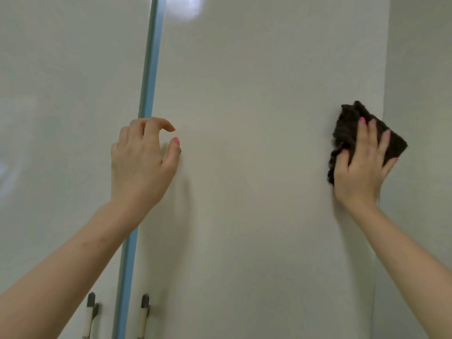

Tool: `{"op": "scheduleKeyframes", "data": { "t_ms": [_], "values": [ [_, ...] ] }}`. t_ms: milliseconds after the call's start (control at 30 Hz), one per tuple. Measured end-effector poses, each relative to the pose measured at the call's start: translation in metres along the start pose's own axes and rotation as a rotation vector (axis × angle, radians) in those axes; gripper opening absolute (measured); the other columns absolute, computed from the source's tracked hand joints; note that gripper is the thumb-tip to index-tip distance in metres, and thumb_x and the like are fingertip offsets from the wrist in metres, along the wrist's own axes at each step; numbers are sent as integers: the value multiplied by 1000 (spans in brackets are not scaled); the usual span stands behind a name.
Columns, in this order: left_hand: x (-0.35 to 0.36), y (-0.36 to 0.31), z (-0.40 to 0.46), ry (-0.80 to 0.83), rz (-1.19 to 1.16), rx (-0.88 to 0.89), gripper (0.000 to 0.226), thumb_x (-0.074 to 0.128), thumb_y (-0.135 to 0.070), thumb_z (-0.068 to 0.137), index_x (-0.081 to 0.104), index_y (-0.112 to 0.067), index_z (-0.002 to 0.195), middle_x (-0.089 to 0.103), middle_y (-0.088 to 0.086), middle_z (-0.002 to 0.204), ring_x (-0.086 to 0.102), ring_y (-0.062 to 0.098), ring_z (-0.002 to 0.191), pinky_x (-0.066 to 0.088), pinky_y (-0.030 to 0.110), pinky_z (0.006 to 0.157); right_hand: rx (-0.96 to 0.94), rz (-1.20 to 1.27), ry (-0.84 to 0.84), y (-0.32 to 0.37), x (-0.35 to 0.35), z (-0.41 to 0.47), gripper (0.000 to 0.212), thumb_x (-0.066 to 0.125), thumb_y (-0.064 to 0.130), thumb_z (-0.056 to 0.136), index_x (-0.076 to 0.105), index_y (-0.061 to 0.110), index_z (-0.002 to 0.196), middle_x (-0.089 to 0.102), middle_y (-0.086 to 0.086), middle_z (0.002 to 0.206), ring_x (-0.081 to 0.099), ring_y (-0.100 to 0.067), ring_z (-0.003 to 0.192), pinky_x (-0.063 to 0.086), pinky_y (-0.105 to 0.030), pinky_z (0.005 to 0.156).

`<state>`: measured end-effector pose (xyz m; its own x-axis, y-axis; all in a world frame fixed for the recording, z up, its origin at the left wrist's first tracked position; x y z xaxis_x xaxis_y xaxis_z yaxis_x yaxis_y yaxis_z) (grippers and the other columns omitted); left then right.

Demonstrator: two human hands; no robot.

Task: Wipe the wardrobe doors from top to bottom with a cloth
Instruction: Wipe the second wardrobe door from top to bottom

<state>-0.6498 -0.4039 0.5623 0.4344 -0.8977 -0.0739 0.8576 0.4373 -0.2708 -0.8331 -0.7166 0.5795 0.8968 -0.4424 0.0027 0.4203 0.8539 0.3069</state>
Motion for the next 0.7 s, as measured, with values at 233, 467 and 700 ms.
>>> {"op": "scheduleKeyframes", "data": {
  "t_ms": [233,467,700],
  "values": [
    [-6,5,-11,11,2,-28,25,48,-27,93,54,-17,115,53,9,121,47,30,109,34,38,86,164,58,-78,-7,3,-42,63,30,30,90,16,24,151,12,4,159,1,-23,146,1,-61,113],
    [-11,27,-27,53,60,-54,26,48,-28,92,54,-16,114,53,9,119,48,29,108,34,35,83,153,22,-59,2,15,-127,63,35,32,90,21,18,150,18,-3,157,7,-30,145,2,-64,111],
    [-20,32,-28,91,-44,-117,26,47,-30,92,53,-19,115,51,5,121,45,24,112,31,30,86,56,-13,-22,67,27,-105,63,39,35,90,26,15,148,25,-4,155,14,-38,142,6,-67,107]
  ]
}}
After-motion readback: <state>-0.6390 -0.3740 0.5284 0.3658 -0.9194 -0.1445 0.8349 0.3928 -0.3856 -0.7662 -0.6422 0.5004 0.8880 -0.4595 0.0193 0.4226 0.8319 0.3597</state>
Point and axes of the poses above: each hand's wrist, its own z-axis towards the middle knuckle, its own x-axis out of the palm, y = z × x, the point moved 4 cm from there along z, towards the middle knuckle
